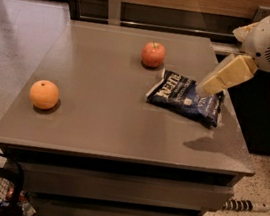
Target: Move apple near orange
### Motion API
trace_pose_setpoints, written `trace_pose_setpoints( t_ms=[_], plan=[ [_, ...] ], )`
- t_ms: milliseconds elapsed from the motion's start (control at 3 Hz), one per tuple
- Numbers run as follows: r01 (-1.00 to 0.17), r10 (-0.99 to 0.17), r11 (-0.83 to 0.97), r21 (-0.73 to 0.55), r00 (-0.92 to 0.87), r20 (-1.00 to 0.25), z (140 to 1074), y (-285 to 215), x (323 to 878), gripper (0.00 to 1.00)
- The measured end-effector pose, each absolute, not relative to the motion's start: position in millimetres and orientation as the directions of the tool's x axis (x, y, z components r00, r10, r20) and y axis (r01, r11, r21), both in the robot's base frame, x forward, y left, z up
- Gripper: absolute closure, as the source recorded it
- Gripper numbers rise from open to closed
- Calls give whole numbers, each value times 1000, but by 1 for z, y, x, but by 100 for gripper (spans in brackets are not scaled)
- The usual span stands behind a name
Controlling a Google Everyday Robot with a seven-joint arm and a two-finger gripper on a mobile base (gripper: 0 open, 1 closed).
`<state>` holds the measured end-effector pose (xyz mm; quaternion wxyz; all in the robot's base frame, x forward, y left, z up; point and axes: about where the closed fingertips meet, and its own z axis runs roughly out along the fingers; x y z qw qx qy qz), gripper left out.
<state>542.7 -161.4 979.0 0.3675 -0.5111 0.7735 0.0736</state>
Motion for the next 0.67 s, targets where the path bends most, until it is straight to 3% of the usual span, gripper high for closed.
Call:
trace_pose_setpoints(
  t_ms=[333, 667],
  plan=[
    [-794, -628, 529, -299, -130, -767, 987, -134, 586, 0],
    [-772, -622, 548, -321, -119, -774, 994, -136, 593, 0]
  ],
)
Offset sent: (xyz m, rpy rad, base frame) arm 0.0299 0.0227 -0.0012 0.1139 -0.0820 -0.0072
